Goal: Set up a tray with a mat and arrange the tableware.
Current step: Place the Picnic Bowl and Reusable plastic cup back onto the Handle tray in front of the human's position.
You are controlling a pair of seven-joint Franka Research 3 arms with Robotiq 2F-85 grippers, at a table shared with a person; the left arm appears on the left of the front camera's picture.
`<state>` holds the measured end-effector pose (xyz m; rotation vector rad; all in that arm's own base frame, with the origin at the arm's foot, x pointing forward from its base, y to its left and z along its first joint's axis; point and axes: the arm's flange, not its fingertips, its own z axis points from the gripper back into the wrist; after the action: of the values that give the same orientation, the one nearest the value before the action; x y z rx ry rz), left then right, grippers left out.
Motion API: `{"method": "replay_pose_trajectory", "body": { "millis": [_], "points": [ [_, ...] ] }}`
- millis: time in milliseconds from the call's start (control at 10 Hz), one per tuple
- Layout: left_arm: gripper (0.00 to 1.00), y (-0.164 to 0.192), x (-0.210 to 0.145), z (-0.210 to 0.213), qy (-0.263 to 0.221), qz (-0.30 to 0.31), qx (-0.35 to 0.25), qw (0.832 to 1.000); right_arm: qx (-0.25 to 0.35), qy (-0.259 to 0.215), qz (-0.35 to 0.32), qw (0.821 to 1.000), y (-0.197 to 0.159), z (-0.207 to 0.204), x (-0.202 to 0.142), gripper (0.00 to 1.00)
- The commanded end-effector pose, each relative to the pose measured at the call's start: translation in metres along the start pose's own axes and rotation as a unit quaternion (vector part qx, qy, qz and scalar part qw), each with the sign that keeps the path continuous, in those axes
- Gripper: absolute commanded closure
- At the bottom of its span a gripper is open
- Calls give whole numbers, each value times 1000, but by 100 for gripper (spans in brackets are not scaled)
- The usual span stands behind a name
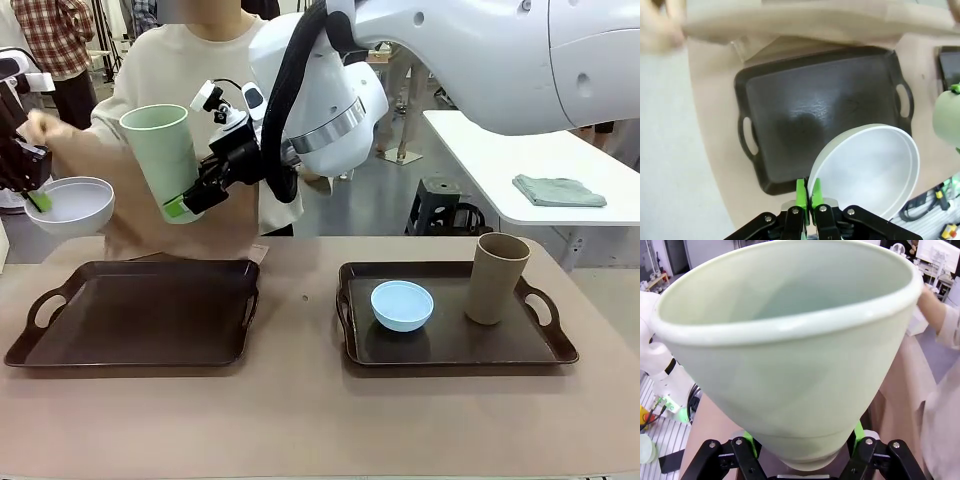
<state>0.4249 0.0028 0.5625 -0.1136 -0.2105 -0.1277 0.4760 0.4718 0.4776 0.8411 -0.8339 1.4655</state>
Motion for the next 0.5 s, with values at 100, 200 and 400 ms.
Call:
{"method": "replay_pose_trajectory", "body": {
  "millis": [100,200,400],
  "points": [
    [100,-1,-1,-1,-1,-3,2,1000,3,-2,2,1000,-1,-1,3,100],
    [100,-1,-1,-1,-1,-3,2,1000,3,-2,2,1000,-1,-1,3,100],
    [100,-1,-1,-1,-1,-3,2,1000,3,-2,2,1000,-1,-1,3,100]
  ]
}}
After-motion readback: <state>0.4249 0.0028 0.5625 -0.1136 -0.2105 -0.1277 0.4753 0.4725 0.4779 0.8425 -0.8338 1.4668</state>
